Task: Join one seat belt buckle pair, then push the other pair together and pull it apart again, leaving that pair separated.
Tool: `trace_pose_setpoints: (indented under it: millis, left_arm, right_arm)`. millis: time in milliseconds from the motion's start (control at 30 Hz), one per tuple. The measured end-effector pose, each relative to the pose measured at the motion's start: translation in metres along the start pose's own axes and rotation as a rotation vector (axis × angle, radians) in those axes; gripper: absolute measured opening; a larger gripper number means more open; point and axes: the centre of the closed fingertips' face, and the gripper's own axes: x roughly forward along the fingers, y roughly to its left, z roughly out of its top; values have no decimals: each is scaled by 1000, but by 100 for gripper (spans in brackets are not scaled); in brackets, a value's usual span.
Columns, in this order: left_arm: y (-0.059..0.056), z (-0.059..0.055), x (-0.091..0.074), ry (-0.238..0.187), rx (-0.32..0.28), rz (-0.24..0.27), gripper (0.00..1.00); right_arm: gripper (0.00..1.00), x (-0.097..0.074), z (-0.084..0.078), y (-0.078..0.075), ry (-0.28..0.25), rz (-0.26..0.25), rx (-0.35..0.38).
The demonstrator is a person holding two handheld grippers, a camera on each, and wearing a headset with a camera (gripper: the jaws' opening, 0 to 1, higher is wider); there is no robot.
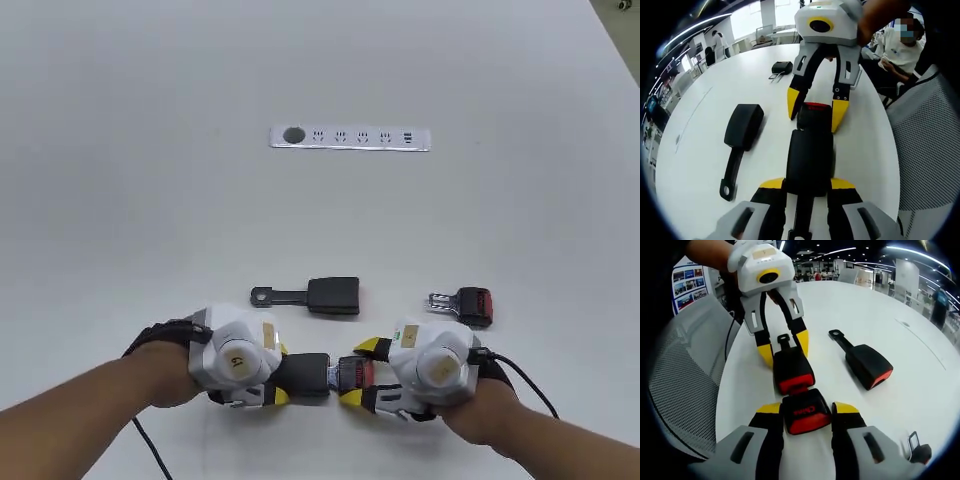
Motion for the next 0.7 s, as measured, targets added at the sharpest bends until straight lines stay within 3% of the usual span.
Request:
trace_pose_setpoints:
  millis: [433, 700]
  left_arm:
    - [0, -3, 2, 8, 19, -2, 32]
    - [-3, -3, 1, -21, 12, -3, 32]
  right_arm:
    - [35, 2, 1, 0, 4, -3, 3]
    - [35, 5, -1, -1, 7, 3, -3]
